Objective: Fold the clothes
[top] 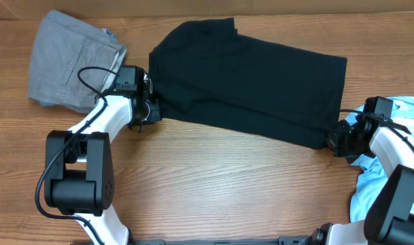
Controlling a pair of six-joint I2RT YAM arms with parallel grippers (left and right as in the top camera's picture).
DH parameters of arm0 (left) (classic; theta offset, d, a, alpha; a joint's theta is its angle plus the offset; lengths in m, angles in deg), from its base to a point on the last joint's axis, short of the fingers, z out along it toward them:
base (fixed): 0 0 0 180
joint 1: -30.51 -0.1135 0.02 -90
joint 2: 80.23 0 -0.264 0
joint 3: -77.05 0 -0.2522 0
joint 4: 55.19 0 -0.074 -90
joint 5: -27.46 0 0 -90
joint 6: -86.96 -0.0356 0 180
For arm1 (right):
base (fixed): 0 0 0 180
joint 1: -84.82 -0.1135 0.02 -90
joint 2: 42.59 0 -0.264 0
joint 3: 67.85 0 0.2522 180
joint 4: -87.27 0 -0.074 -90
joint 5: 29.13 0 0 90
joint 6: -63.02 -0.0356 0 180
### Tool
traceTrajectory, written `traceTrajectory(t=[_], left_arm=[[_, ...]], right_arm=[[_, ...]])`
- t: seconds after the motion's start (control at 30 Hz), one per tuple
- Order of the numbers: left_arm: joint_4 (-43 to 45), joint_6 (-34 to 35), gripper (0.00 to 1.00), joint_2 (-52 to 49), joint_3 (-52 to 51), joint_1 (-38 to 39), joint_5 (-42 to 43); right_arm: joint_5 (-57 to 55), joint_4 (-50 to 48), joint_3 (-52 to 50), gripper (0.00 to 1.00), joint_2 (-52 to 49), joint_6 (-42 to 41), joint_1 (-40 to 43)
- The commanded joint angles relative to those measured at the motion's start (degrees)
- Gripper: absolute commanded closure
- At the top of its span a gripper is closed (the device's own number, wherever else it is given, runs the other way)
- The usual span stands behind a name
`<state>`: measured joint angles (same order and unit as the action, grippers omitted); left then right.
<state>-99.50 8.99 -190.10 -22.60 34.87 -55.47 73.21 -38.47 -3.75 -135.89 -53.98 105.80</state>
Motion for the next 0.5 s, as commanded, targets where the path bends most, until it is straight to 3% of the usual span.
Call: traceTrajectory(t=[0.0,0.23,0.43,0.47], left_arm=[[-3.87,0.39,0.96,-0.07,3.65,-0.76,1.40],[-17.81,0.15,0.96,3.08,9.90,-4.20,1.22],[-27.47,-1.40,0.96,4.11,10.03,-6.38,-0.26],[-28.39,-1.88,0.96,4.11,10.03,-6.36,-0.24]], right_arm=[[0.83,3.93,2.62,0.96,0.98,0.33,0.15],[0.59,21.29,10.64,0.96,2.78,1.44,0.15],[-1.22,28.83,10.86,0.96,2.78,4.81,0.15],[-2.14,29.59,10.86,0.92,2.78,4.81,0.15]])
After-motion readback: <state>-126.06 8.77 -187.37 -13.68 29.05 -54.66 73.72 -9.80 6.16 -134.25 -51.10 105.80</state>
